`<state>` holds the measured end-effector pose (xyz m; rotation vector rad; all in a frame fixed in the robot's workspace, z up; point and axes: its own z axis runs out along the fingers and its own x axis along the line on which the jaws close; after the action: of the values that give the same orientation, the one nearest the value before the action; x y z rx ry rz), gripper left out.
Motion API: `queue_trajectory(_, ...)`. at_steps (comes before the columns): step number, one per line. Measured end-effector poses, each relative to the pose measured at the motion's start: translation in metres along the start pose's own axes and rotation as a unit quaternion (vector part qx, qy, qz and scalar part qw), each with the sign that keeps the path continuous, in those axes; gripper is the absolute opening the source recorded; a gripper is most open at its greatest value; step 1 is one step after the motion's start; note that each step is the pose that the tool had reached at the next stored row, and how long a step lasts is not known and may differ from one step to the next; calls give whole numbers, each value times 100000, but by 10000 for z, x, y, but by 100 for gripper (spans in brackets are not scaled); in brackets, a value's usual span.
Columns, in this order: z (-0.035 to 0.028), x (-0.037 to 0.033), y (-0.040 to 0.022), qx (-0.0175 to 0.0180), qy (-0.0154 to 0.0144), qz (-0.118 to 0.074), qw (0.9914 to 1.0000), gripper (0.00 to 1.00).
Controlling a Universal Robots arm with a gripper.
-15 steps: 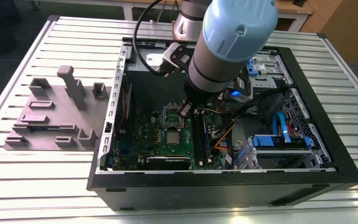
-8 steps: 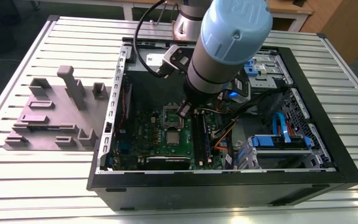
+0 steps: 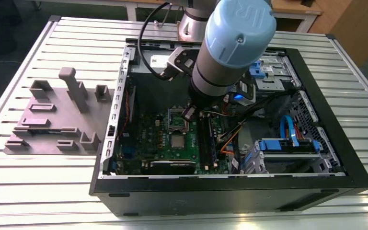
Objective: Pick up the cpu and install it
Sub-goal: 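Close the cpu cover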
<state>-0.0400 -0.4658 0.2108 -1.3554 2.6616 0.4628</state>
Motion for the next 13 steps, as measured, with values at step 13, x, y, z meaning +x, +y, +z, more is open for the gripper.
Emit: queue_trajectory(13,95,-9,3,-760,-1007,-94,99992,11)
